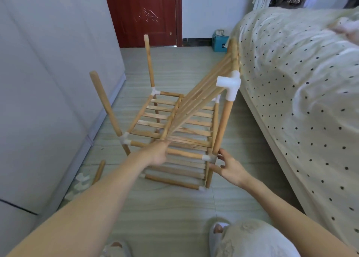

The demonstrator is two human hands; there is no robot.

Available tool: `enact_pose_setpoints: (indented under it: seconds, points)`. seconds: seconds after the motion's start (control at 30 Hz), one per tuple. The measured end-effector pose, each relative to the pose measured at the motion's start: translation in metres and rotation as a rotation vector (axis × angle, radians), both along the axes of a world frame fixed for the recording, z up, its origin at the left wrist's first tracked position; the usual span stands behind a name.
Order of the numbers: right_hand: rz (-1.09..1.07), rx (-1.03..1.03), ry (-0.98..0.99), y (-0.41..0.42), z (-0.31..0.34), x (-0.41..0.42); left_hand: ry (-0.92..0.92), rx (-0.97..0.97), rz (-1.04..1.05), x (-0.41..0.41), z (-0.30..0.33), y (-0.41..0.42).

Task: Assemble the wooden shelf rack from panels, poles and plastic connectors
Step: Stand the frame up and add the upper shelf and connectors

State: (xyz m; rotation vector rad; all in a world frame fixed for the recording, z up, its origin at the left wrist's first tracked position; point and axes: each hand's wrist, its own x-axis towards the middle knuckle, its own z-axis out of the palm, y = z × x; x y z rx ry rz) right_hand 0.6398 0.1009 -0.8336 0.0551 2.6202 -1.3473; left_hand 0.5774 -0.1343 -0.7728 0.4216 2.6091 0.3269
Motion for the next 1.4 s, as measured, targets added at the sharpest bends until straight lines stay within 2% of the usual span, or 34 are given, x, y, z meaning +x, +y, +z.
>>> enact_pose_setpoints:
  seconds: [0.1,0.23,0.33,0.43,0.6,0.7,0.87,0.93,1.07,1.17,1.27,1.33,1.4]
  points:
    - [-0.080,0.040,0.071,-0.001,0.002,-0.011,-0.035,-0.092,0.012,-0.010,-0.019,-0.010]
    - [-0.073,0.164,0.123,0.000,-0.004,-0.025,-0.028,-0.193,0.008,-0.018,-0.037,-0.013]
    - [-0.097,0.187,0.106,0.017,-0.008,-0.032,-0.049,-0.297,0.049,-0.019,-0.047,-0.020]
    - [-0.162,0.175,0.074,0.038,-0.009,-0.036,-0.075,-0.429,-0.020,-0.017,-0.053,-0.022]
    - [-0.401,0.129,0.097,0.043,-0.011,-0.041,-0.179,-0.393,-0.072,-0.008,-0.061,-0.005]
    - [-0.446,0.135,-0.012,0.033,-0.005,-0.036,-0.145,-0.383,-0.053,0.000,-0.064,-0.004]
    - [-0.125,0.255,-0.359,0.011,0.014,-0.019,-0.137,-0.337,-0.072,0.005,-0.037,-0.005]
    - [0.010,0.303,-0.380,0.003,0.028,-0.015,-0.170,-0.275,-0.088,0.008,-0.015,-0.003]
    - [0.412,0.616,-0.394,-0.033,0.051,-0.018,-0.191,-0.042,-0.139,0.019,0.037,-0.016]
    - [0.623,0.691,-0.477,-0.082,0.057,-0.026,-0.223,0.119,-0.117,0.033,0.057,-0.052]
    - [0.736,0.680,-0.372,-0.143,0.051,-0.032,-0.296,0.323,0.034,0.047,0.046,-0.107]
    - [0.749,0.595,-0.328,-0.182,0.032,-0.034,-0.418,0.436,0.224,0.056,0.022,-0.149]
    - [0.719,0.507,-0.327,-0.215,0.003,-0.038,-0.442,0.506,0.434,0.062,-0.013,-0.191]
